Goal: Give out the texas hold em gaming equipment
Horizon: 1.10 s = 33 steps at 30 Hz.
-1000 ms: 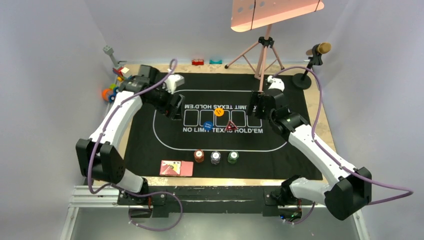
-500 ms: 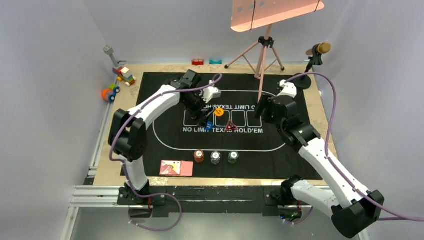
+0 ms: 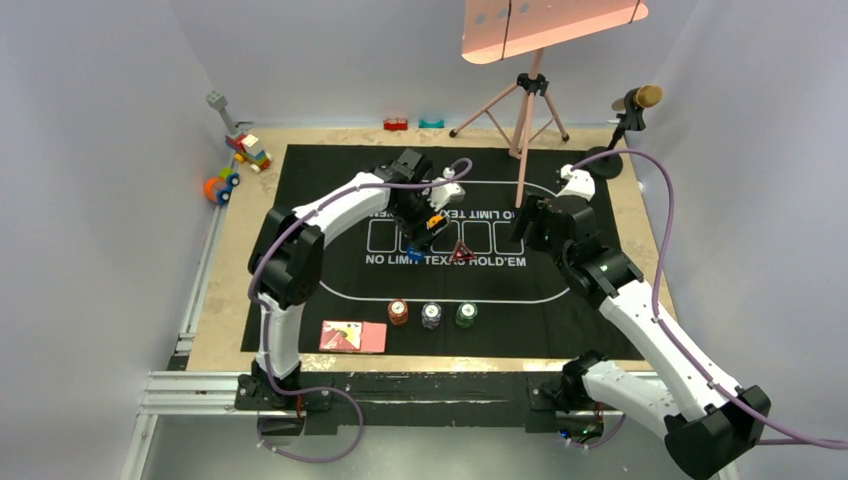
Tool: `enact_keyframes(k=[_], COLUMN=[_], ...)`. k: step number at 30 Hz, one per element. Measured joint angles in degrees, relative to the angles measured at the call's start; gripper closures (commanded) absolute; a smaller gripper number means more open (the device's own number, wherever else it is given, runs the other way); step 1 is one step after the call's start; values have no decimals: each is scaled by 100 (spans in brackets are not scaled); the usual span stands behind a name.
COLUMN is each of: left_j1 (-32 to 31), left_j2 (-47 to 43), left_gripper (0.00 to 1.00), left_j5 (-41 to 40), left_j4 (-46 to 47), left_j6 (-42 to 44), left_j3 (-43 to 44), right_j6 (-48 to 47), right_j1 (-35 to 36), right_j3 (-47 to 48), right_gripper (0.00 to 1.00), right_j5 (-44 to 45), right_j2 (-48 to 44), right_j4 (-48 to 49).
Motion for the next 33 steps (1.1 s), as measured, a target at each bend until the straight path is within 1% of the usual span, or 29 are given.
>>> enact_keyframes(k=[2,8,13,15,20,28,30,33], left_j1=[-28,-153,-238,-278,-466,-603,-599,-590], left_j2=[76,426,511,527,540,660,706,756], left_gripper=[16,16,28,31,31,32,35,42], left_j5=[-151,-555,-715,-787,-1097,-1252,-1272,-1285], left_j4=[81,219,278,310,431,568,601,619], left_j6=[-7,-4,-11,-20,-33,-31,-28,-24], left_j3=[22,136,136,136,103,44,44,42], right_j6=[7,63,68,66,66,66,66,66], right_j1=[0,0,0,0,0,0,0,0], right_j3=[0,0,0,0,-7,-7,-7,-7], right_gripper=[21,21,22,21,22,22,23,23], right_j5=[-2,-20,-22,-22,-22,-24,-26,-39], right_j2=[-28,-33,-33,-33,-33,-33,-33,-33], right_j4=[-2,-2,-2,-2,0,0,0,2])
